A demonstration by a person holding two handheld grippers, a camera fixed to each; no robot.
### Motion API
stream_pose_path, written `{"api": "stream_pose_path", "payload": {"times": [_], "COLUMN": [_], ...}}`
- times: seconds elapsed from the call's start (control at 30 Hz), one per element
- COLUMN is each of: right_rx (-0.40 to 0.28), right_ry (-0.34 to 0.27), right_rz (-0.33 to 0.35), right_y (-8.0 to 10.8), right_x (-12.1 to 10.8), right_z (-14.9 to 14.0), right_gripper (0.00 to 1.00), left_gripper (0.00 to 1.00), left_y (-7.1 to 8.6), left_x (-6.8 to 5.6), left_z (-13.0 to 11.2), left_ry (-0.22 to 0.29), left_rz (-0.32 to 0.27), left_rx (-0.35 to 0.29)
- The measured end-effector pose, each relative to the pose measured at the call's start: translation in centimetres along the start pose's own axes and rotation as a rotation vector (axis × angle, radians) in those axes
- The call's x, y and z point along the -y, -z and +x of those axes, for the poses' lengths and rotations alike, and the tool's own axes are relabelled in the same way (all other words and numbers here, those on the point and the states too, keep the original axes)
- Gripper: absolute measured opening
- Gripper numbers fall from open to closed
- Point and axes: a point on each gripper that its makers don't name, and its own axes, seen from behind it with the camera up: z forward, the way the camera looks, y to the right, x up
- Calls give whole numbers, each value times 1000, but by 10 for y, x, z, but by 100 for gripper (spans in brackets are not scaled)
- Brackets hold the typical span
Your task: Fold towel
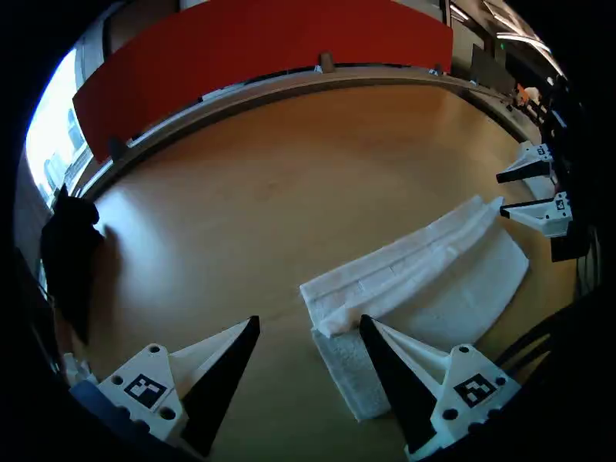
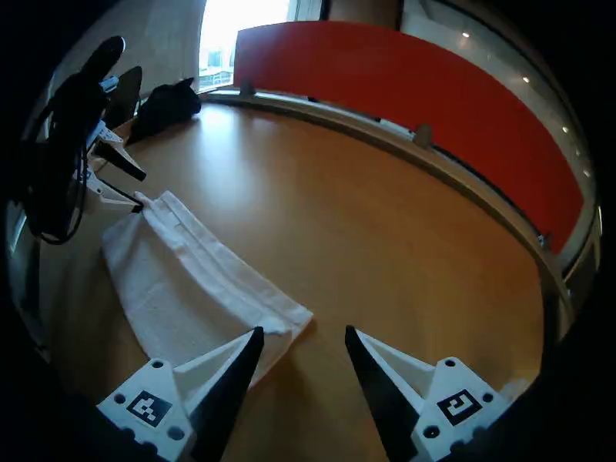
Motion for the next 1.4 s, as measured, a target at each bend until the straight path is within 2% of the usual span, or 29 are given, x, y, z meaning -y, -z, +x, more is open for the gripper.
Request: {"api": "stream_pose_path", "payload": {"times": [0.33,0.47,0.5,0.77,1.07,1.4], "right_rx": [-9,-17,-20,-35,-40,-33], "right_ry": [5,6,6,9,8,-16], "right_rz": [-5,-2,0,7,16,15], "right_y": [5,9,11,27,47,67], "right_x": [-3,0,1,14,32,47], "right_z": [5,6,6,5,-4,-22], "right_gripper": [84,99,100,100,100,100], "left_gripper": [96,96,96,96,96,97], "left_y": [5,9,11,29,51,72], "left_x": [4,4,3,-3,-8,-19], "left_z": [3,1,0,-11,-34,-60], "left_ry": [20,30,33,72,116,172], "left_rz": [11,10,10,1,13,16], "left_rx": [-8,-13,-15,-29,-33,-37]}}
